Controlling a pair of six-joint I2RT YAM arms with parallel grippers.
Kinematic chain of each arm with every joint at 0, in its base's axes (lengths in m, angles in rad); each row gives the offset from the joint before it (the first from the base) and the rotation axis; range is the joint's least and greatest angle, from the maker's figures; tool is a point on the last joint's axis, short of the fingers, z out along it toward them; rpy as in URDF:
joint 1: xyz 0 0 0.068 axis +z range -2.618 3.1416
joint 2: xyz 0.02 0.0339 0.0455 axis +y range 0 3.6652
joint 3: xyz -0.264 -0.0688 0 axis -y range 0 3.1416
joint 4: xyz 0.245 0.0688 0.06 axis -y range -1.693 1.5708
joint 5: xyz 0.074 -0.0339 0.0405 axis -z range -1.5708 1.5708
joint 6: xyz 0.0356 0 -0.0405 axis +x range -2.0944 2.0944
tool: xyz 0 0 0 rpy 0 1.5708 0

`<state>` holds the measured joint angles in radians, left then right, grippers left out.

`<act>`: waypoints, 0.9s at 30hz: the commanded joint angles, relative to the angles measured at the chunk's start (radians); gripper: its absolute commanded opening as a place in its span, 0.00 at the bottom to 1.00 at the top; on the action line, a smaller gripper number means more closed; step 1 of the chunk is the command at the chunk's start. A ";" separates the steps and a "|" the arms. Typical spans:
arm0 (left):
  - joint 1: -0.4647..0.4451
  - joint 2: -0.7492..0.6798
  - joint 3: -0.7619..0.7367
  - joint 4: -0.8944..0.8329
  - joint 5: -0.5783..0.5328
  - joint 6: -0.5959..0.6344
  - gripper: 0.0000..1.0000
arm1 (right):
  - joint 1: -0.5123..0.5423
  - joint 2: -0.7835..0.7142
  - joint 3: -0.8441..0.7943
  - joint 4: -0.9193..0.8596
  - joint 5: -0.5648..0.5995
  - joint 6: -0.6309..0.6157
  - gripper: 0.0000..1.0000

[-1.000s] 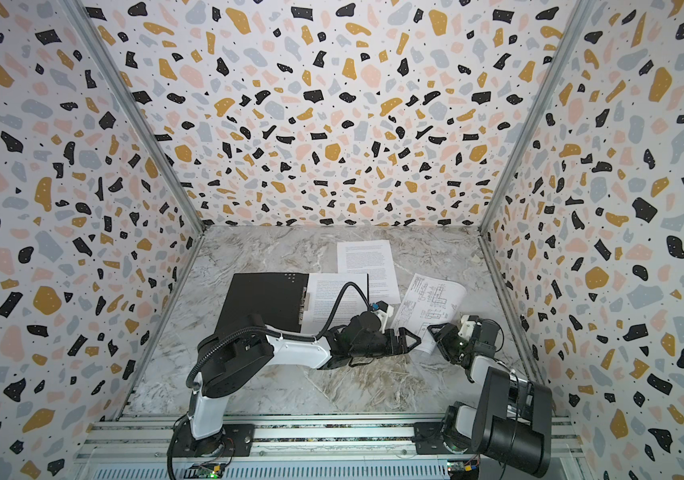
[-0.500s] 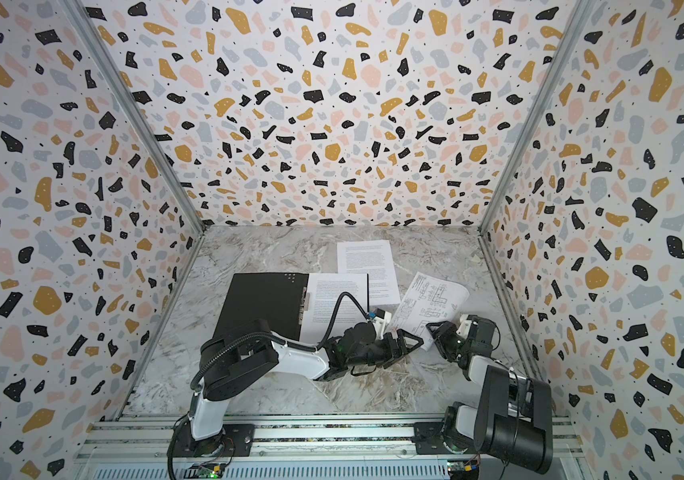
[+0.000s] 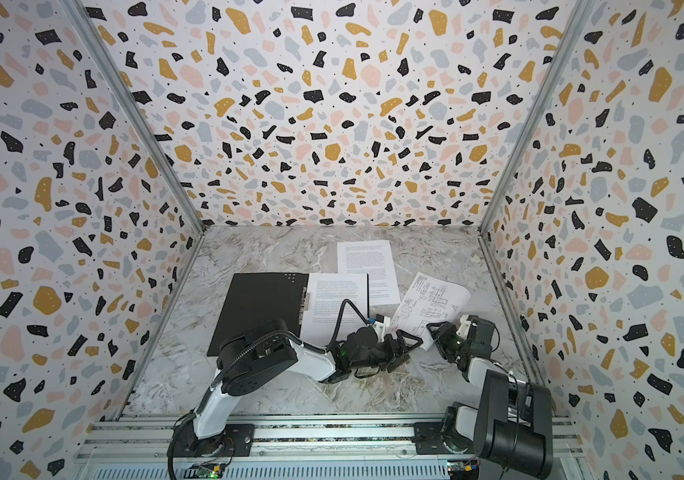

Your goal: Put the files into the folder

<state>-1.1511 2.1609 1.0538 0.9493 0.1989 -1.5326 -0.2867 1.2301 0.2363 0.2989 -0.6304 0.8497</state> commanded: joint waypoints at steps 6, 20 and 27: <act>0.014 0.028 -0.018 0.141 -0.004 -0.060 0.91 | -0.008 -0.002 -0.009 -0.056 0.023 -0.065 0.53; 0.036 0.072 0.002 0.175 -0.022 -0.105 0.85 | -0.007 -0.031 -0.020 -0.082 0.034 -0.086 0.53; 0.039 0.091 0.005 0.197 -0.040 -0.128 0.82 | -0.008 -0.068 -0.037 -0.098 0.037 -0.087 0.53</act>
<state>-1.1164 2.2242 1.0451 1.0817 0.1745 -1.6474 -0.2905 1.1797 0.2199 0.2596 -0.6151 0.7776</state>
